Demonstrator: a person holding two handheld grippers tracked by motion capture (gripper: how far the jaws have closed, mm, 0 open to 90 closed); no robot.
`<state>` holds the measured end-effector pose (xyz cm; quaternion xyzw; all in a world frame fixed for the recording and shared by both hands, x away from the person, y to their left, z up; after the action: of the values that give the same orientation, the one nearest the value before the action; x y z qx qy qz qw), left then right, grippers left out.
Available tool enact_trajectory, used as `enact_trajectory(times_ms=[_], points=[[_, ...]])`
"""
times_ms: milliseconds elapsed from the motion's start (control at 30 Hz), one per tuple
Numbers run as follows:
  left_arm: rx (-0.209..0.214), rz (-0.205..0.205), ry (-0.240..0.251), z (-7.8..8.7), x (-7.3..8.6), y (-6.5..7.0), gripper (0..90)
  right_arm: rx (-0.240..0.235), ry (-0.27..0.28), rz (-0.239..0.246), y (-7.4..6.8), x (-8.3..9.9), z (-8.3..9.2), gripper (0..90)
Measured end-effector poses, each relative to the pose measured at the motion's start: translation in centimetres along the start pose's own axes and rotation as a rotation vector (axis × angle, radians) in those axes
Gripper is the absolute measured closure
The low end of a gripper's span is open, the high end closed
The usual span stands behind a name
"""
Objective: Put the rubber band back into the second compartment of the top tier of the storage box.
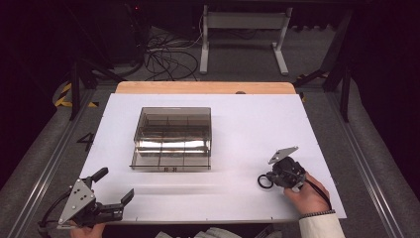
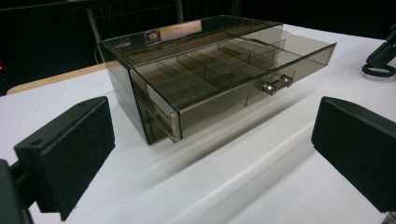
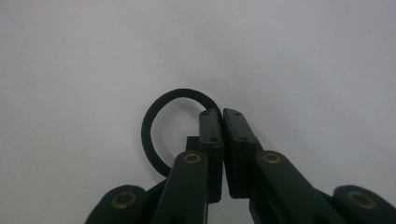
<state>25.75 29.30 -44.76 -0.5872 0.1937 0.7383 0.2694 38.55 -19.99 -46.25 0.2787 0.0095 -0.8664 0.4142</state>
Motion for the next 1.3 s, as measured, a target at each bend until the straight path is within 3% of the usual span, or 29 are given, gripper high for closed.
enact_trajectory(times_ms=[67,133,300,767,1033,1300], points=[[0.001,0.002,0.0,0.0,0.0,0.0,0.3,0.003,0.01,0.002,0.0,0.0,0.1,87.4],[0.0,-0.001,0.0,0.0,0.0,0.0,0.3,0.021,0.057,0.007,0.0,-0.2,0.7,87.4],[-0.004,-0.006,-0.001,0.0,0.0,0.0,0.3,0.038,0.088,0.015,-0.1,-0.3,1.3,87.4],[-0.004,-0.007,-0.002,0.0,0.0,0.0,0.3,0.038,0.102,0.021,-0.1,-0.4,1.4,87.4],[-0.006,-0.012,-0.002,0.0,0.0,0.0,0.3,0.023,0.2,-0.012,0.1,-0.4,2.3,87.4],[-0.006,-0.013,-0.001,0.1,0.0,0.0,0.3,0.007,0.338,-0.054,0.4,-0.4,3.4,87.3]])
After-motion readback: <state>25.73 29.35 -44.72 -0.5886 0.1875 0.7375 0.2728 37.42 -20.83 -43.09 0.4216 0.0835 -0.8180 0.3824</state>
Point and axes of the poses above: each handheld gripper's, and its own axes: z roughly backward along the jaws, x roughly out of its underside, y roughly to its right, the point moved 3 cm from there along -z, roughly forward along the jaws, and after that the axes turned 7 degrees about x, right-handed, at the moved point
